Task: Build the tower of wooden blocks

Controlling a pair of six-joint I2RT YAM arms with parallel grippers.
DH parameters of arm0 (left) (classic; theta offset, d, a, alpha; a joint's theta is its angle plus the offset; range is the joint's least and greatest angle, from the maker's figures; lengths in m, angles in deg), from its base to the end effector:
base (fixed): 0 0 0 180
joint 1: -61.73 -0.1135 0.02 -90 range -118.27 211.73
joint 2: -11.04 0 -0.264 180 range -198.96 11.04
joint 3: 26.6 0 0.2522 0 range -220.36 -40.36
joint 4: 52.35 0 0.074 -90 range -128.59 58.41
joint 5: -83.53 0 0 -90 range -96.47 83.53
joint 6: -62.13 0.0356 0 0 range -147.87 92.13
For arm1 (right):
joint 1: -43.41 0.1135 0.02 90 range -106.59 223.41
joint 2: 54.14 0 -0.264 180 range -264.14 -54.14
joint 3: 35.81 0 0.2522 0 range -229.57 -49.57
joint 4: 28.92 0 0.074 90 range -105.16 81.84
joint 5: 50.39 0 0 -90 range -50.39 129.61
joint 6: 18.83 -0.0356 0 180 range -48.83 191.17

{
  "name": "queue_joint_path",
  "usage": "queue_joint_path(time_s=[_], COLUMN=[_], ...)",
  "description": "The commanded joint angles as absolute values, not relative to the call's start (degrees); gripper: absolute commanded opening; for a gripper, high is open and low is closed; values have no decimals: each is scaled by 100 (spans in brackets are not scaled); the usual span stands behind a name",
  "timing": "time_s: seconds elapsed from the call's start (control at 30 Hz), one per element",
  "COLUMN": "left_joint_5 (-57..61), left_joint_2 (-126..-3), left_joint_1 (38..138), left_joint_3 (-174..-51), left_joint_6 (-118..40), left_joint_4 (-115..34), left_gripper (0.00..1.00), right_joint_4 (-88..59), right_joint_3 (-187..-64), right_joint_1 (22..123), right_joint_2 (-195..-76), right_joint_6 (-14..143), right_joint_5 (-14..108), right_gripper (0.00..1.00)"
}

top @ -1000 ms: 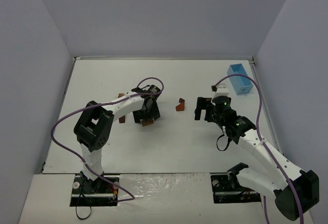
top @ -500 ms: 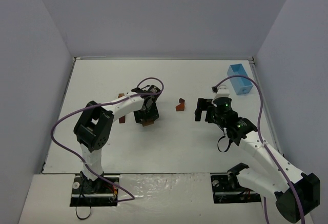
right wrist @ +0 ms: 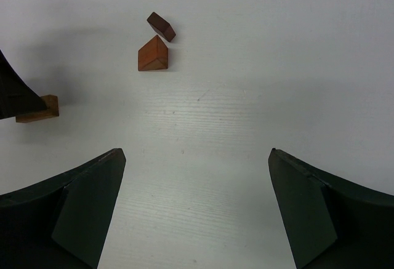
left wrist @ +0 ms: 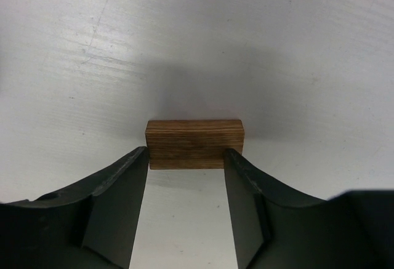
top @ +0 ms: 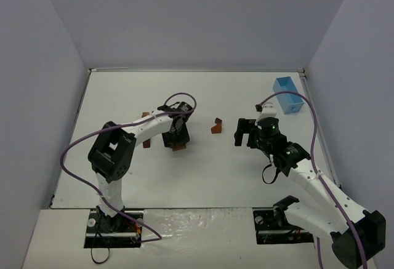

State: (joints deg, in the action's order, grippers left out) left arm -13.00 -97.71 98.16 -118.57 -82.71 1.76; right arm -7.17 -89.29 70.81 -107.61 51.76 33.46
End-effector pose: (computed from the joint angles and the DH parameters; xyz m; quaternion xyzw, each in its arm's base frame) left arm 0.3099 -0.2237 0.1873 -0.1668 0.9703 -0.0792 0.1560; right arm 0.1941 0.0963 0.2852 -0.0276 0.8267 0.1818 0.5318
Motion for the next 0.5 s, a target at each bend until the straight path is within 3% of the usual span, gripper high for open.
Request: queue_joint_path(time_s=[0.0, 0.17, 0.23, 0.47], left_joint_5=[-1460, -1491, -1455, -1406], left_joint_2=[-9511, -9397, -9443, -9197], left_joint_1=[9865, 9865, 9856, 9944], left_joint_3=[-11847, -11858, -11876, -12091], left_joint_6=[-8206, -8060, -8026, -8085], left_joint_4=[260, 334, 342, 342], left_gripper=[0, 0, 6, 55], right_joint_4=[-936, -936, -944, -936], right_joint_3=[-8930, -8923, -8912, -8878], right_joint_1=[7043, 7039, 7039, 7030], right_joint_2=[-10656, -10661, -10670, -10620], right_joint_6=[5224, 5219, 5219, 5218], right_joint_5=[3359, 3363, 3363, 3372], right_gripper=[100, 100, 100, 100])
